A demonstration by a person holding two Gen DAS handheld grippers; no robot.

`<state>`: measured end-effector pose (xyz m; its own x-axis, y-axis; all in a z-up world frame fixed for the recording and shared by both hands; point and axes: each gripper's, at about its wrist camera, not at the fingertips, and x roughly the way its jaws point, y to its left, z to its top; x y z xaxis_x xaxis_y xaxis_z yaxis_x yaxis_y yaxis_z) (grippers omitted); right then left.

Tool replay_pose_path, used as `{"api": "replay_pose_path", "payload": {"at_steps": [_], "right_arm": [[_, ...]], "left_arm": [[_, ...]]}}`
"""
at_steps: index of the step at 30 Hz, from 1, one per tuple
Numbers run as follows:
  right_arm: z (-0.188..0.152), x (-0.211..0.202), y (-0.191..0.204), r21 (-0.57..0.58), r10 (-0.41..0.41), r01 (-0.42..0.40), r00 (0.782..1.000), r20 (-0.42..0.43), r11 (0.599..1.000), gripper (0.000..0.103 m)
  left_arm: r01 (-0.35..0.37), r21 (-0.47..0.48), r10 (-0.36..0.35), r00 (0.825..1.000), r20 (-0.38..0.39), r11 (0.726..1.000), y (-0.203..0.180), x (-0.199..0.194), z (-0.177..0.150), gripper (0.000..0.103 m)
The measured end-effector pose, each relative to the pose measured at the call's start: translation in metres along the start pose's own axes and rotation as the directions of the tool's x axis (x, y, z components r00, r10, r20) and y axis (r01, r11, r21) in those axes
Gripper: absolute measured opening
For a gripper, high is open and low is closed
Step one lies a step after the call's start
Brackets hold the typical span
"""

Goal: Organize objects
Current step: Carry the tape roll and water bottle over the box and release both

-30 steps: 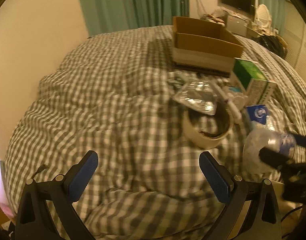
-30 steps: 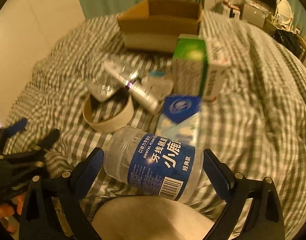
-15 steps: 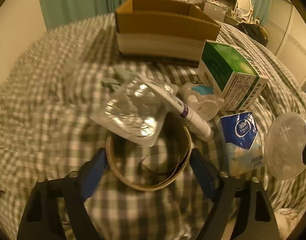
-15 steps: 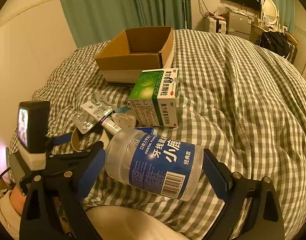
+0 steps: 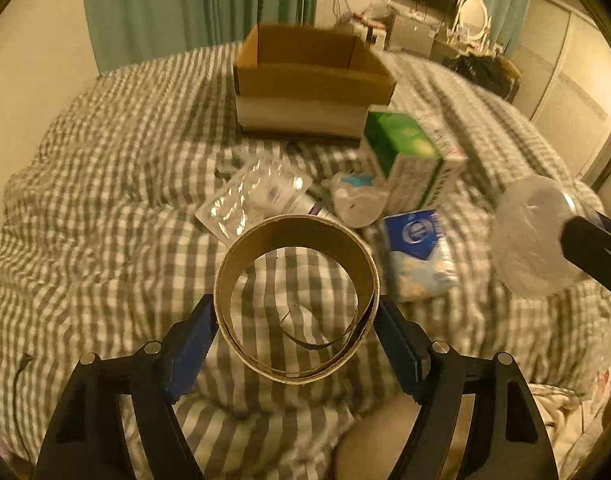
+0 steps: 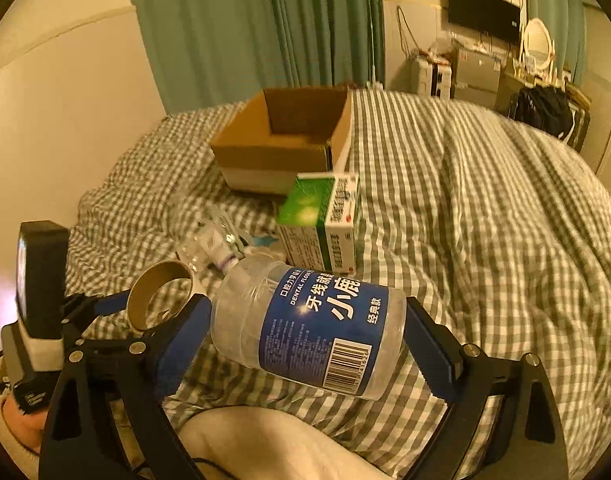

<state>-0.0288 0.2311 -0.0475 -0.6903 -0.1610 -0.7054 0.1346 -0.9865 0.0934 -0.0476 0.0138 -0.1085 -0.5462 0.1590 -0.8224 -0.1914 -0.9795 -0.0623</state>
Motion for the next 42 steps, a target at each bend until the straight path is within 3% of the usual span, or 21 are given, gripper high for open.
{"api": "replay_pose_path", "payload": {"at_steps": [8,16,22,26,33,37,42], "right_arm": [[0.022,-0.067,0.022,-0.068,0.020,-0.011,0.991,0.133,0.998,0.094],[0.095,-0.124,0.045,-0.183,0.085,-0.028,0.947,0.308,0.983,0.093],[0.151,-0.118,0.042,-0.183,0.119,-0.053,0.919,0.375,0.982,0.093],[0.186,-0.091,0.032,-0.156,0.110,-0.056,0.924,0.367,0.986,0.093],[0.244,0.007,0.005,-0.089,0.083,-0.058,0.948,0.307,0.994,0.092],[0.267,0.083,-0.015,-0.029,0.103,-0.099,0.964,0.246,0.995,0.092],[0.273,0.160,-0.030,0.039,0.115,-0.123,0.980,0.162,0.992,0.092]], "left_arm": [[-0.014,-0.015,0.016,0.981,0.194,1.000,0.005,-0.093,0.025,0.080],[-0.041,-0.025,0.047,0.932,0.359,0.999,0.021,-0.156,0.093,0.080],[-0.070,-0.016,0.070,0.894,0.443,0.997,0.027,-0.166,0.145,0.080],[-0.070,-0.005,0.065,0.893,0.445,0.998,0.036,-0.144,0.182,0.080],[-0.064,-0.004,0.060,0.909,0.413,0.998,0.041,-0.071,0.240,0.080],[-0.064,0.019,0.052,0.926,0.374,0.998,0.033,-0.008,0.263,0.080],[-0.044,0.054,0.027,0.958,0.285,0.998,0.011,0.065,0.261,0.080]]}}
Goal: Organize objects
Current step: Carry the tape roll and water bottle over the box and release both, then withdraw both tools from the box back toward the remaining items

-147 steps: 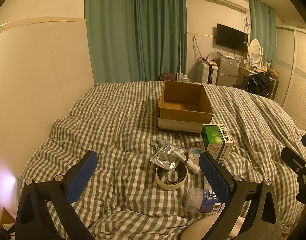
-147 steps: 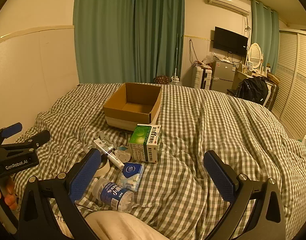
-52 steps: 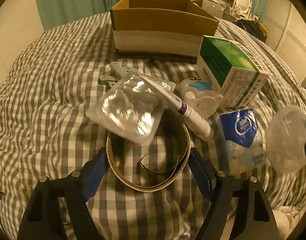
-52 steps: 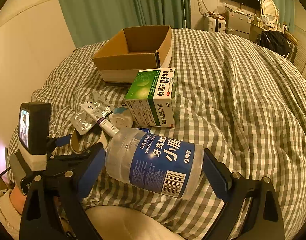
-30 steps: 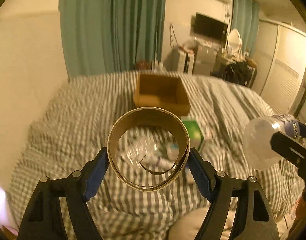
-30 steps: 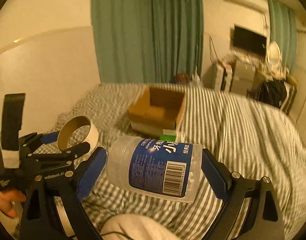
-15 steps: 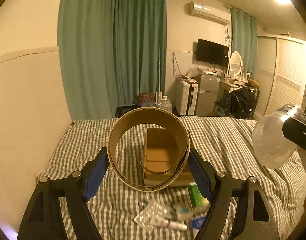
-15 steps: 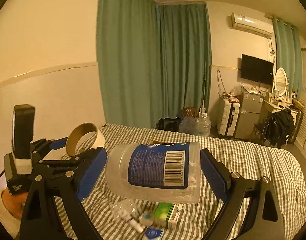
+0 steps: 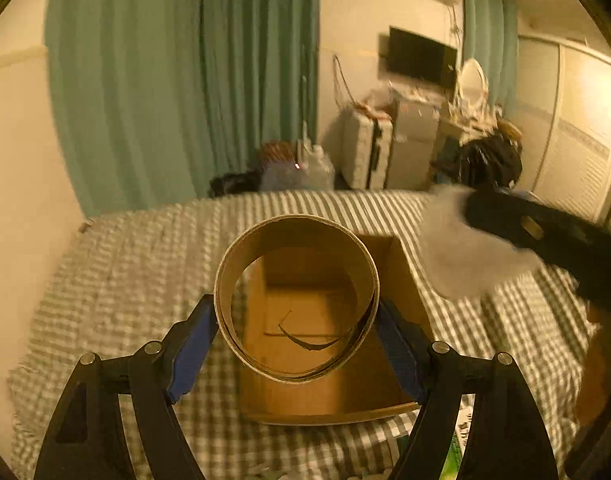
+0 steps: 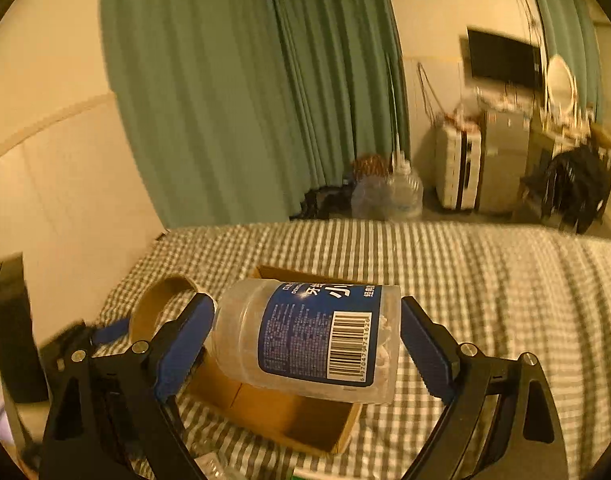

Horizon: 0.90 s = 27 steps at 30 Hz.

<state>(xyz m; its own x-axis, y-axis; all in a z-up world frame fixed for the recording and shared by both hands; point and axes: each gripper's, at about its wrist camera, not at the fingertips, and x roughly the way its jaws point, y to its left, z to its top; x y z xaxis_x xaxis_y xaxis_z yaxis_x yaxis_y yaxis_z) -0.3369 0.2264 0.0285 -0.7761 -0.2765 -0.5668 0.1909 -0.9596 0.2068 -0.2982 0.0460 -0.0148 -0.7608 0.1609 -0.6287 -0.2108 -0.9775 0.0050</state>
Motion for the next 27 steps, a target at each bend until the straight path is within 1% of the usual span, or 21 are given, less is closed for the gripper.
{"api": "replay_pose_path", "payload": {"at_steps": [1,5,8,10,11,13,15,16,19,22,25,26,27], "right_arm": [[-0.003,0.014,-0.003,0.016,0.002,-0.002,1.000,-0.021,1.000,0.092],[-0.018,0.043,-0.014,0.043,-0.002,0.005,0.998,-0.064,0.999,0.092],[-0.029,0.042,-0.018,0.068,0.002,0.005,0.996,-0.090,0.998,0.092],[-0.030,0.034,-0.021,0.090,0.015,-0.008,0.997,-0.078,0.996,0.093],[-0.031,0.032,-0.026,0.093,0.013,-0.006,0.997,-0.074,0.996,0.096],[-0.027,0.014,-0.024,0.099,-0.013,0.019,0.998,-0.058,0.995,0.103],[-0.024,-0.012,-0.013,0.089,-0.023,0.026,0.999,-0.037,0.996,0.103],[-0.021,-0.023,-0.010,0.082,-0.031,0.033,0.999,-0.027,0.996,0.103],[-0.007,-0.069,0.000,0.050,-0.074,0.073,0.997,0.015,0.996,0.103],[-0.001,-0.114,0.018,0.010,-0.106,0.105,0.993,0.054,0.994,0.103],[-0.006,-0.166,0.034,-0.033,-0.121,0.125,0.987,0.103,0.992,0.103],[-0.011,-0.187,0.042,-0.050,-0.115,0.122,0.986,0.117,0.991,0.103],[-0.013,-0.198,0.047,-0.063,-0.106,0.115,0.986,0.125,0.991,0.103]], "left_arm": [[0.001,0.010,-0.001,1.000,-0.013,1.000,-0.004,0.009,-0.005,0.080],[0.003,0.026,-0.001,0.997,-0.082,1.000,-0.008,0.042,-0.023,0.080],[0.019,0.015,-0.018,0.994,-0.106,1.000,-0.004,0.048,-0.033,0.080],[0.035,0.002,-0.035,0.993,-0.111,0.999,0.000,0.044,-0.037,0.082],[0.041,-0.003,-0.041,0.993,-0.113,0.999,0.002,0.039,-0.038,0.083],[0.060,-0.008,-0.060,0.991,-0.122,0.998,0.002,0.030,-0.038,0.085],[0.042,-0.002,-0.042,0.992,-0.123,0.999,0.001,0.019,-0.032,0.096],[0.019,0.000,-0.019,0.994,-0.111,1.000,0.001,0.007,-0.031,0.100],[-0.005,-0.005,0.004,0.997,-0.081,1.000,0.008,-0.025,-0.028,0.101],[-0.018,-0.022,0.017,0.999,-0.037,1.000,0.017,-0.066,-0.026,0.101],[-0.035,-0.053,0.036,0.999,0.015,0.998,0.026,-0.113,-0.029,0.102],[-0.032,-0.070,0.034,0.999,0.029,0.997,0.028,-0.130,-0.033,0.102],[-0.031,-0.082,0.034,0.999,0.037,0.996,0.033,-0.141,-0.037,0.102]]}}
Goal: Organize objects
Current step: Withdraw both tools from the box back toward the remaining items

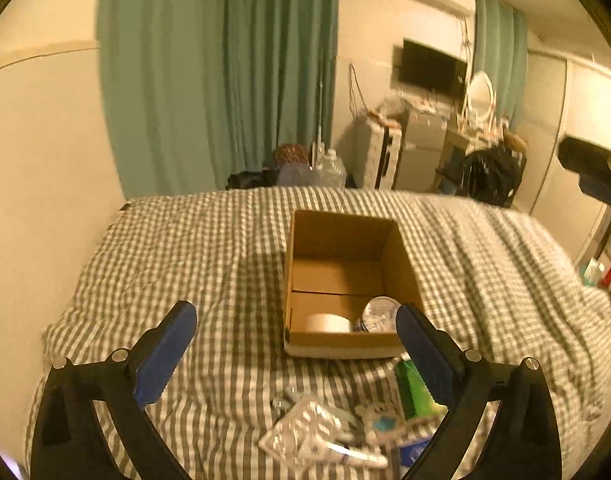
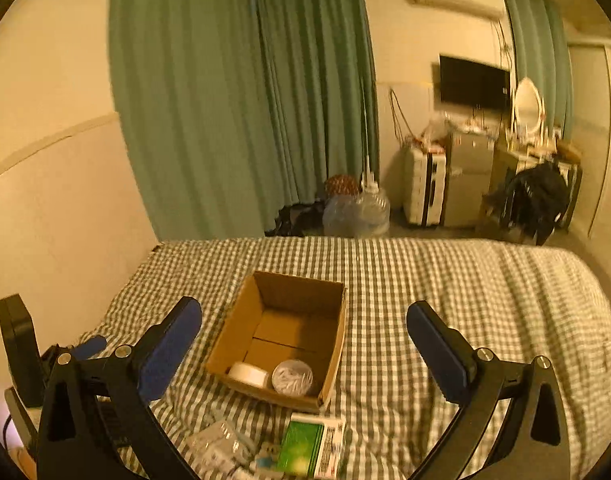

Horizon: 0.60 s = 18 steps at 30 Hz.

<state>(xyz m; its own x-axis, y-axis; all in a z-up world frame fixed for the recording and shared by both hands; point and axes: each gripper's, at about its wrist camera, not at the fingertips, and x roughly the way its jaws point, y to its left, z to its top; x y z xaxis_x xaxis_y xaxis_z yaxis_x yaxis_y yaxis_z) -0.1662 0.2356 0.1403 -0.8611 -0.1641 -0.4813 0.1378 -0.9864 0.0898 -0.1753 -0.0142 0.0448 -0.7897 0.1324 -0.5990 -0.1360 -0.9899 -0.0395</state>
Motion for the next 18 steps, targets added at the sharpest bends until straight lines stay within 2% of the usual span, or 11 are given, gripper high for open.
{"api": "replay_pose_path", "payload": {"at_steps": [4,10,12,15,18], "right_arm": [[-0.017,-0.051,0.023,-0.049,0.012,-0.011,1.000,0.019,0.999,0.103],[-0.062,-0.099,0.045,-0.082,0.019,-0.017,1.000,0.023,0.996,0.103],[-0.080,-0.104,0.049,-0.096,0.011,-0.009,1.000,0.013,0.995,0.103],[-0.109,-0.097,0.050,-0.108,-0.050,0.050,0.999,0.004,0.993,0.103],[-0.141,-0.074,0.047,-0.097,-0.054,0.048,0.997,-0.063,0.994,0.103]], "left_arm": [[-0.010,-0.045,0.012,0.999,0.035,0.999,0.005,-0.054,-0.019,0.102],[-0.037,-0.032,0.039,0.997,0.062,0.999,0.002,-0.096,-0.054,0.102],[-0.043,-0.037,0.045,0.997,0.056,0.998,0.002,-0.101,-0.068,0.102],[-0.055,-0.043,0.056,0.998,0.041,0.998,0.001,-0.100,-0.087,0.102],[-0.093,-0.044,0.094,0.995,0.027,0.995,0.003,-0.091,-0.110,0.102]]}}
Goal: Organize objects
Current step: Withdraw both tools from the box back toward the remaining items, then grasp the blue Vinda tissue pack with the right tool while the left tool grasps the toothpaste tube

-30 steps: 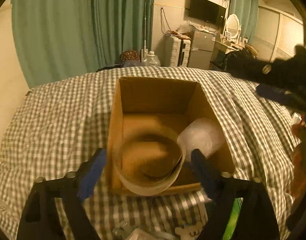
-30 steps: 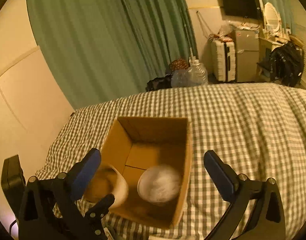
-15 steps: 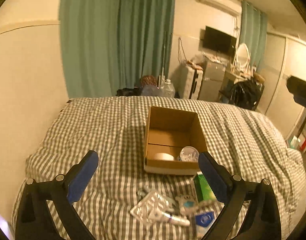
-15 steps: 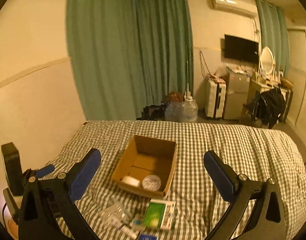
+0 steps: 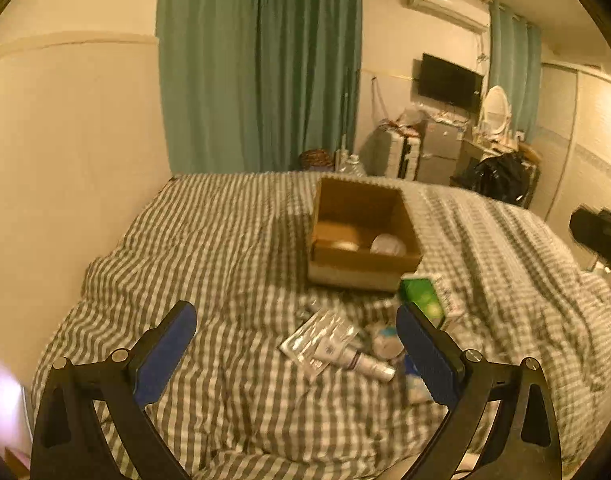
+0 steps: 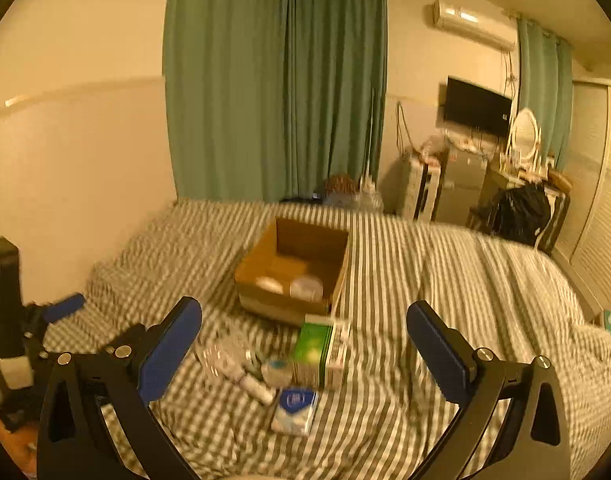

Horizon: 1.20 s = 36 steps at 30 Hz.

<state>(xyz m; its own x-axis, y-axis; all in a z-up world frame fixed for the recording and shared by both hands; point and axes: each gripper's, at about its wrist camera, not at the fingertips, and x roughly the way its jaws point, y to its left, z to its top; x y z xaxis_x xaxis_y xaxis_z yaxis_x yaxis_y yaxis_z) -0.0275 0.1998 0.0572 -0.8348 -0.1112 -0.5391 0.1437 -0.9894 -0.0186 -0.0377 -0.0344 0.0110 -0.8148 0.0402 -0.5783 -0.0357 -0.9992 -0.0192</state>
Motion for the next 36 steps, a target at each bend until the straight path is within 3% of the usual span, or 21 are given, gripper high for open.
{"api": "replay_pose_path", "payload": {"at_steps": [8,12,18,30,33,35,36], "right_arm": [[-0.076,0.085,0.005,0.003,0.016,-0.015,0.977,-0.211,1.000,0.103],[-0.093,0.122,0.002,0.000,0.022,-0.023,0.951,-0.307,1.000,0.102],[-0.099,0.143,-0.010,0.058,0.015,0.005,0.938,-0.346,0.998,0.098],[-0.123,0.175,0.006,0.032,0.034,-0.021,0.897,-0.440,0.999,0.079],[-0.129,0.183,0.007,0.031,0.046,-0.036,0.886,-0.462,0.999,0.068],[-0.132,0.187,0.006,0.036,0.051,-0.039,0.882,-0.469,0.999,0.054],[-0.132,0.187,0.004,0.041,0.053,-0.038,0.884,-0.465,0.998,0.052]], "left_arm": [[-0.037,0.013,0.039,0.987,-0.155,0.999,0.003,0.054,-0.060,0.102],[-0.062,0.021,0.065,0.984,-0.167,0.998,0.006,0.061,-0.073,0.102],[-0.077,0.066,0.086,0.983,-0.162,0.995,0.010,0.063,-0.078,0.102],[-0.065,0.075,0.077,0.980,-0.183,0.995,0.004,0.073,-0.082,0.102],[-0.063,0.053,0.072,0.976,-0.207,0.997,0.005,0.081,-0.085,0.102],[-0.060,0.046,0.069,0.973,-0.222,0.997,0.004,0.088,-0.087,0.102],[-0.063,0.051,0.073,0.971,-0.230,0.997,0.003,0.092,-0.087,0.102]]}}
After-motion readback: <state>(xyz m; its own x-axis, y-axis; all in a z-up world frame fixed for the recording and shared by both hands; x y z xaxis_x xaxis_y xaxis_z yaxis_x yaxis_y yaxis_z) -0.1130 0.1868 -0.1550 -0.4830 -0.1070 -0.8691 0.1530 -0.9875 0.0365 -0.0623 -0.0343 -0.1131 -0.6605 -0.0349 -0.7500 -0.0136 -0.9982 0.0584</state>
